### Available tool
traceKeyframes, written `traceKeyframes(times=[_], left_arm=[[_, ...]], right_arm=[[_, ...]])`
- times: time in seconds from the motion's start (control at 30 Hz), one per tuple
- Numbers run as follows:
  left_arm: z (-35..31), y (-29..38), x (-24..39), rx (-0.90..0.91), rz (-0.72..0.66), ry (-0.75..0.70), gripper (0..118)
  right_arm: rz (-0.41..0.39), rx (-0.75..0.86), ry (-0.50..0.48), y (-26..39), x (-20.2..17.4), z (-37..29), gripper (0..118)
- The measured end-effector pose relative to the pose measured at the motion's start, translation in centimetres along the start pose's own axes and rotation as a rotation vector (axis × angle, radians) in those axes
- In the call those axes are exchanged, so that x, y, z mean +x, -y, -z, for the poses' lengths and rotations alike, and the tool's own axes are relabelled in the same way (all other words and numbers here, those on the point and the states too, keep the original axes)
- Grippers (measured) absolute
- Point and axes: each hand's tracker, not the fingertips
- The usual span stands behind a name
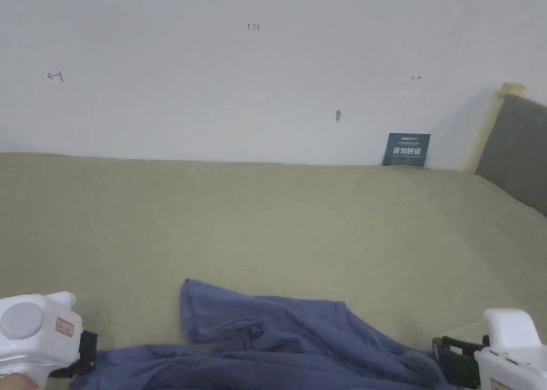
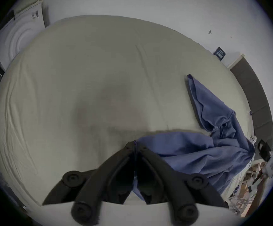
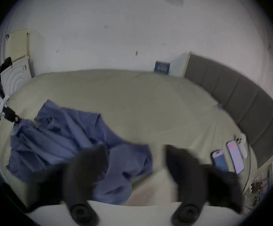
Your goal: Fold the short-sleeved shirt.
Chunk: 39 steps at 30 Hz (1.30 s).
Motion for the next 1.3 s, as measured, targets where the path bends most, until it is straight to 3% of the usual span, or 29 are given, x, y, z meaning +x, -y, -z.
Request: traceKeyframes(times=[0.03, 0.1, 0.23, 0.33, 0.47, 0.5, 0.57, 0.77, 1.3], left_arm=[[0.2, -0.5, -0.1, -0.002, -0.002, 0.012, 2], [-0.2, -0.6, -0.1, 0.006, -0.012, 0.031, 2], [-0.2, -1.2, 0.0, 0.020, 0.012, 0.041, 2], [-0.4, -1.6, 0.0, 0.038, 0.023, 0.042, 2], [-1.0, -1.8, 0.1, 0.075, 0.025, 0.075, 2], [-1.3, -1.9, 0.1, 0.107, 0.030, 0.115, 2], [-1.9, -1.9, 0.1, 0.133, 0.018, 0.138, 2], [-4.4, -3.0, -0.2, 0.238, 0.010, 0.164, 2], [-15.4, -8.4, -2.3, 0.507, -0.008, 0.209, 2]], right_arm=[[0.014, -0.076, -0.044, 0.5, 0.3, 0.4, 118], [0.035, -0.052, -0.083, 1.4, 0.7, 0.5, 115], [0.033, -0.071, -0.036, 2.6, 0.5, 0.9, 115], [0.059, -0.109, -0.082, 3.1, 0.5, 1.2, 115], [0.018, -0.126, -0.126, 2.9, -0.2, 1.1, 105], [0.013, -0.128, -0.125, 2.7, -0.3, 1.0, 91], [0.003, -0.122, -0.127, 2.5, -0.8, 0.9, 20], [0.023, -0.083, -0.132, 0.9, -1.3, -0.2, 14], [0.036, 0.175, -0.181, -9.8, -2.3, -2.3, 14]])
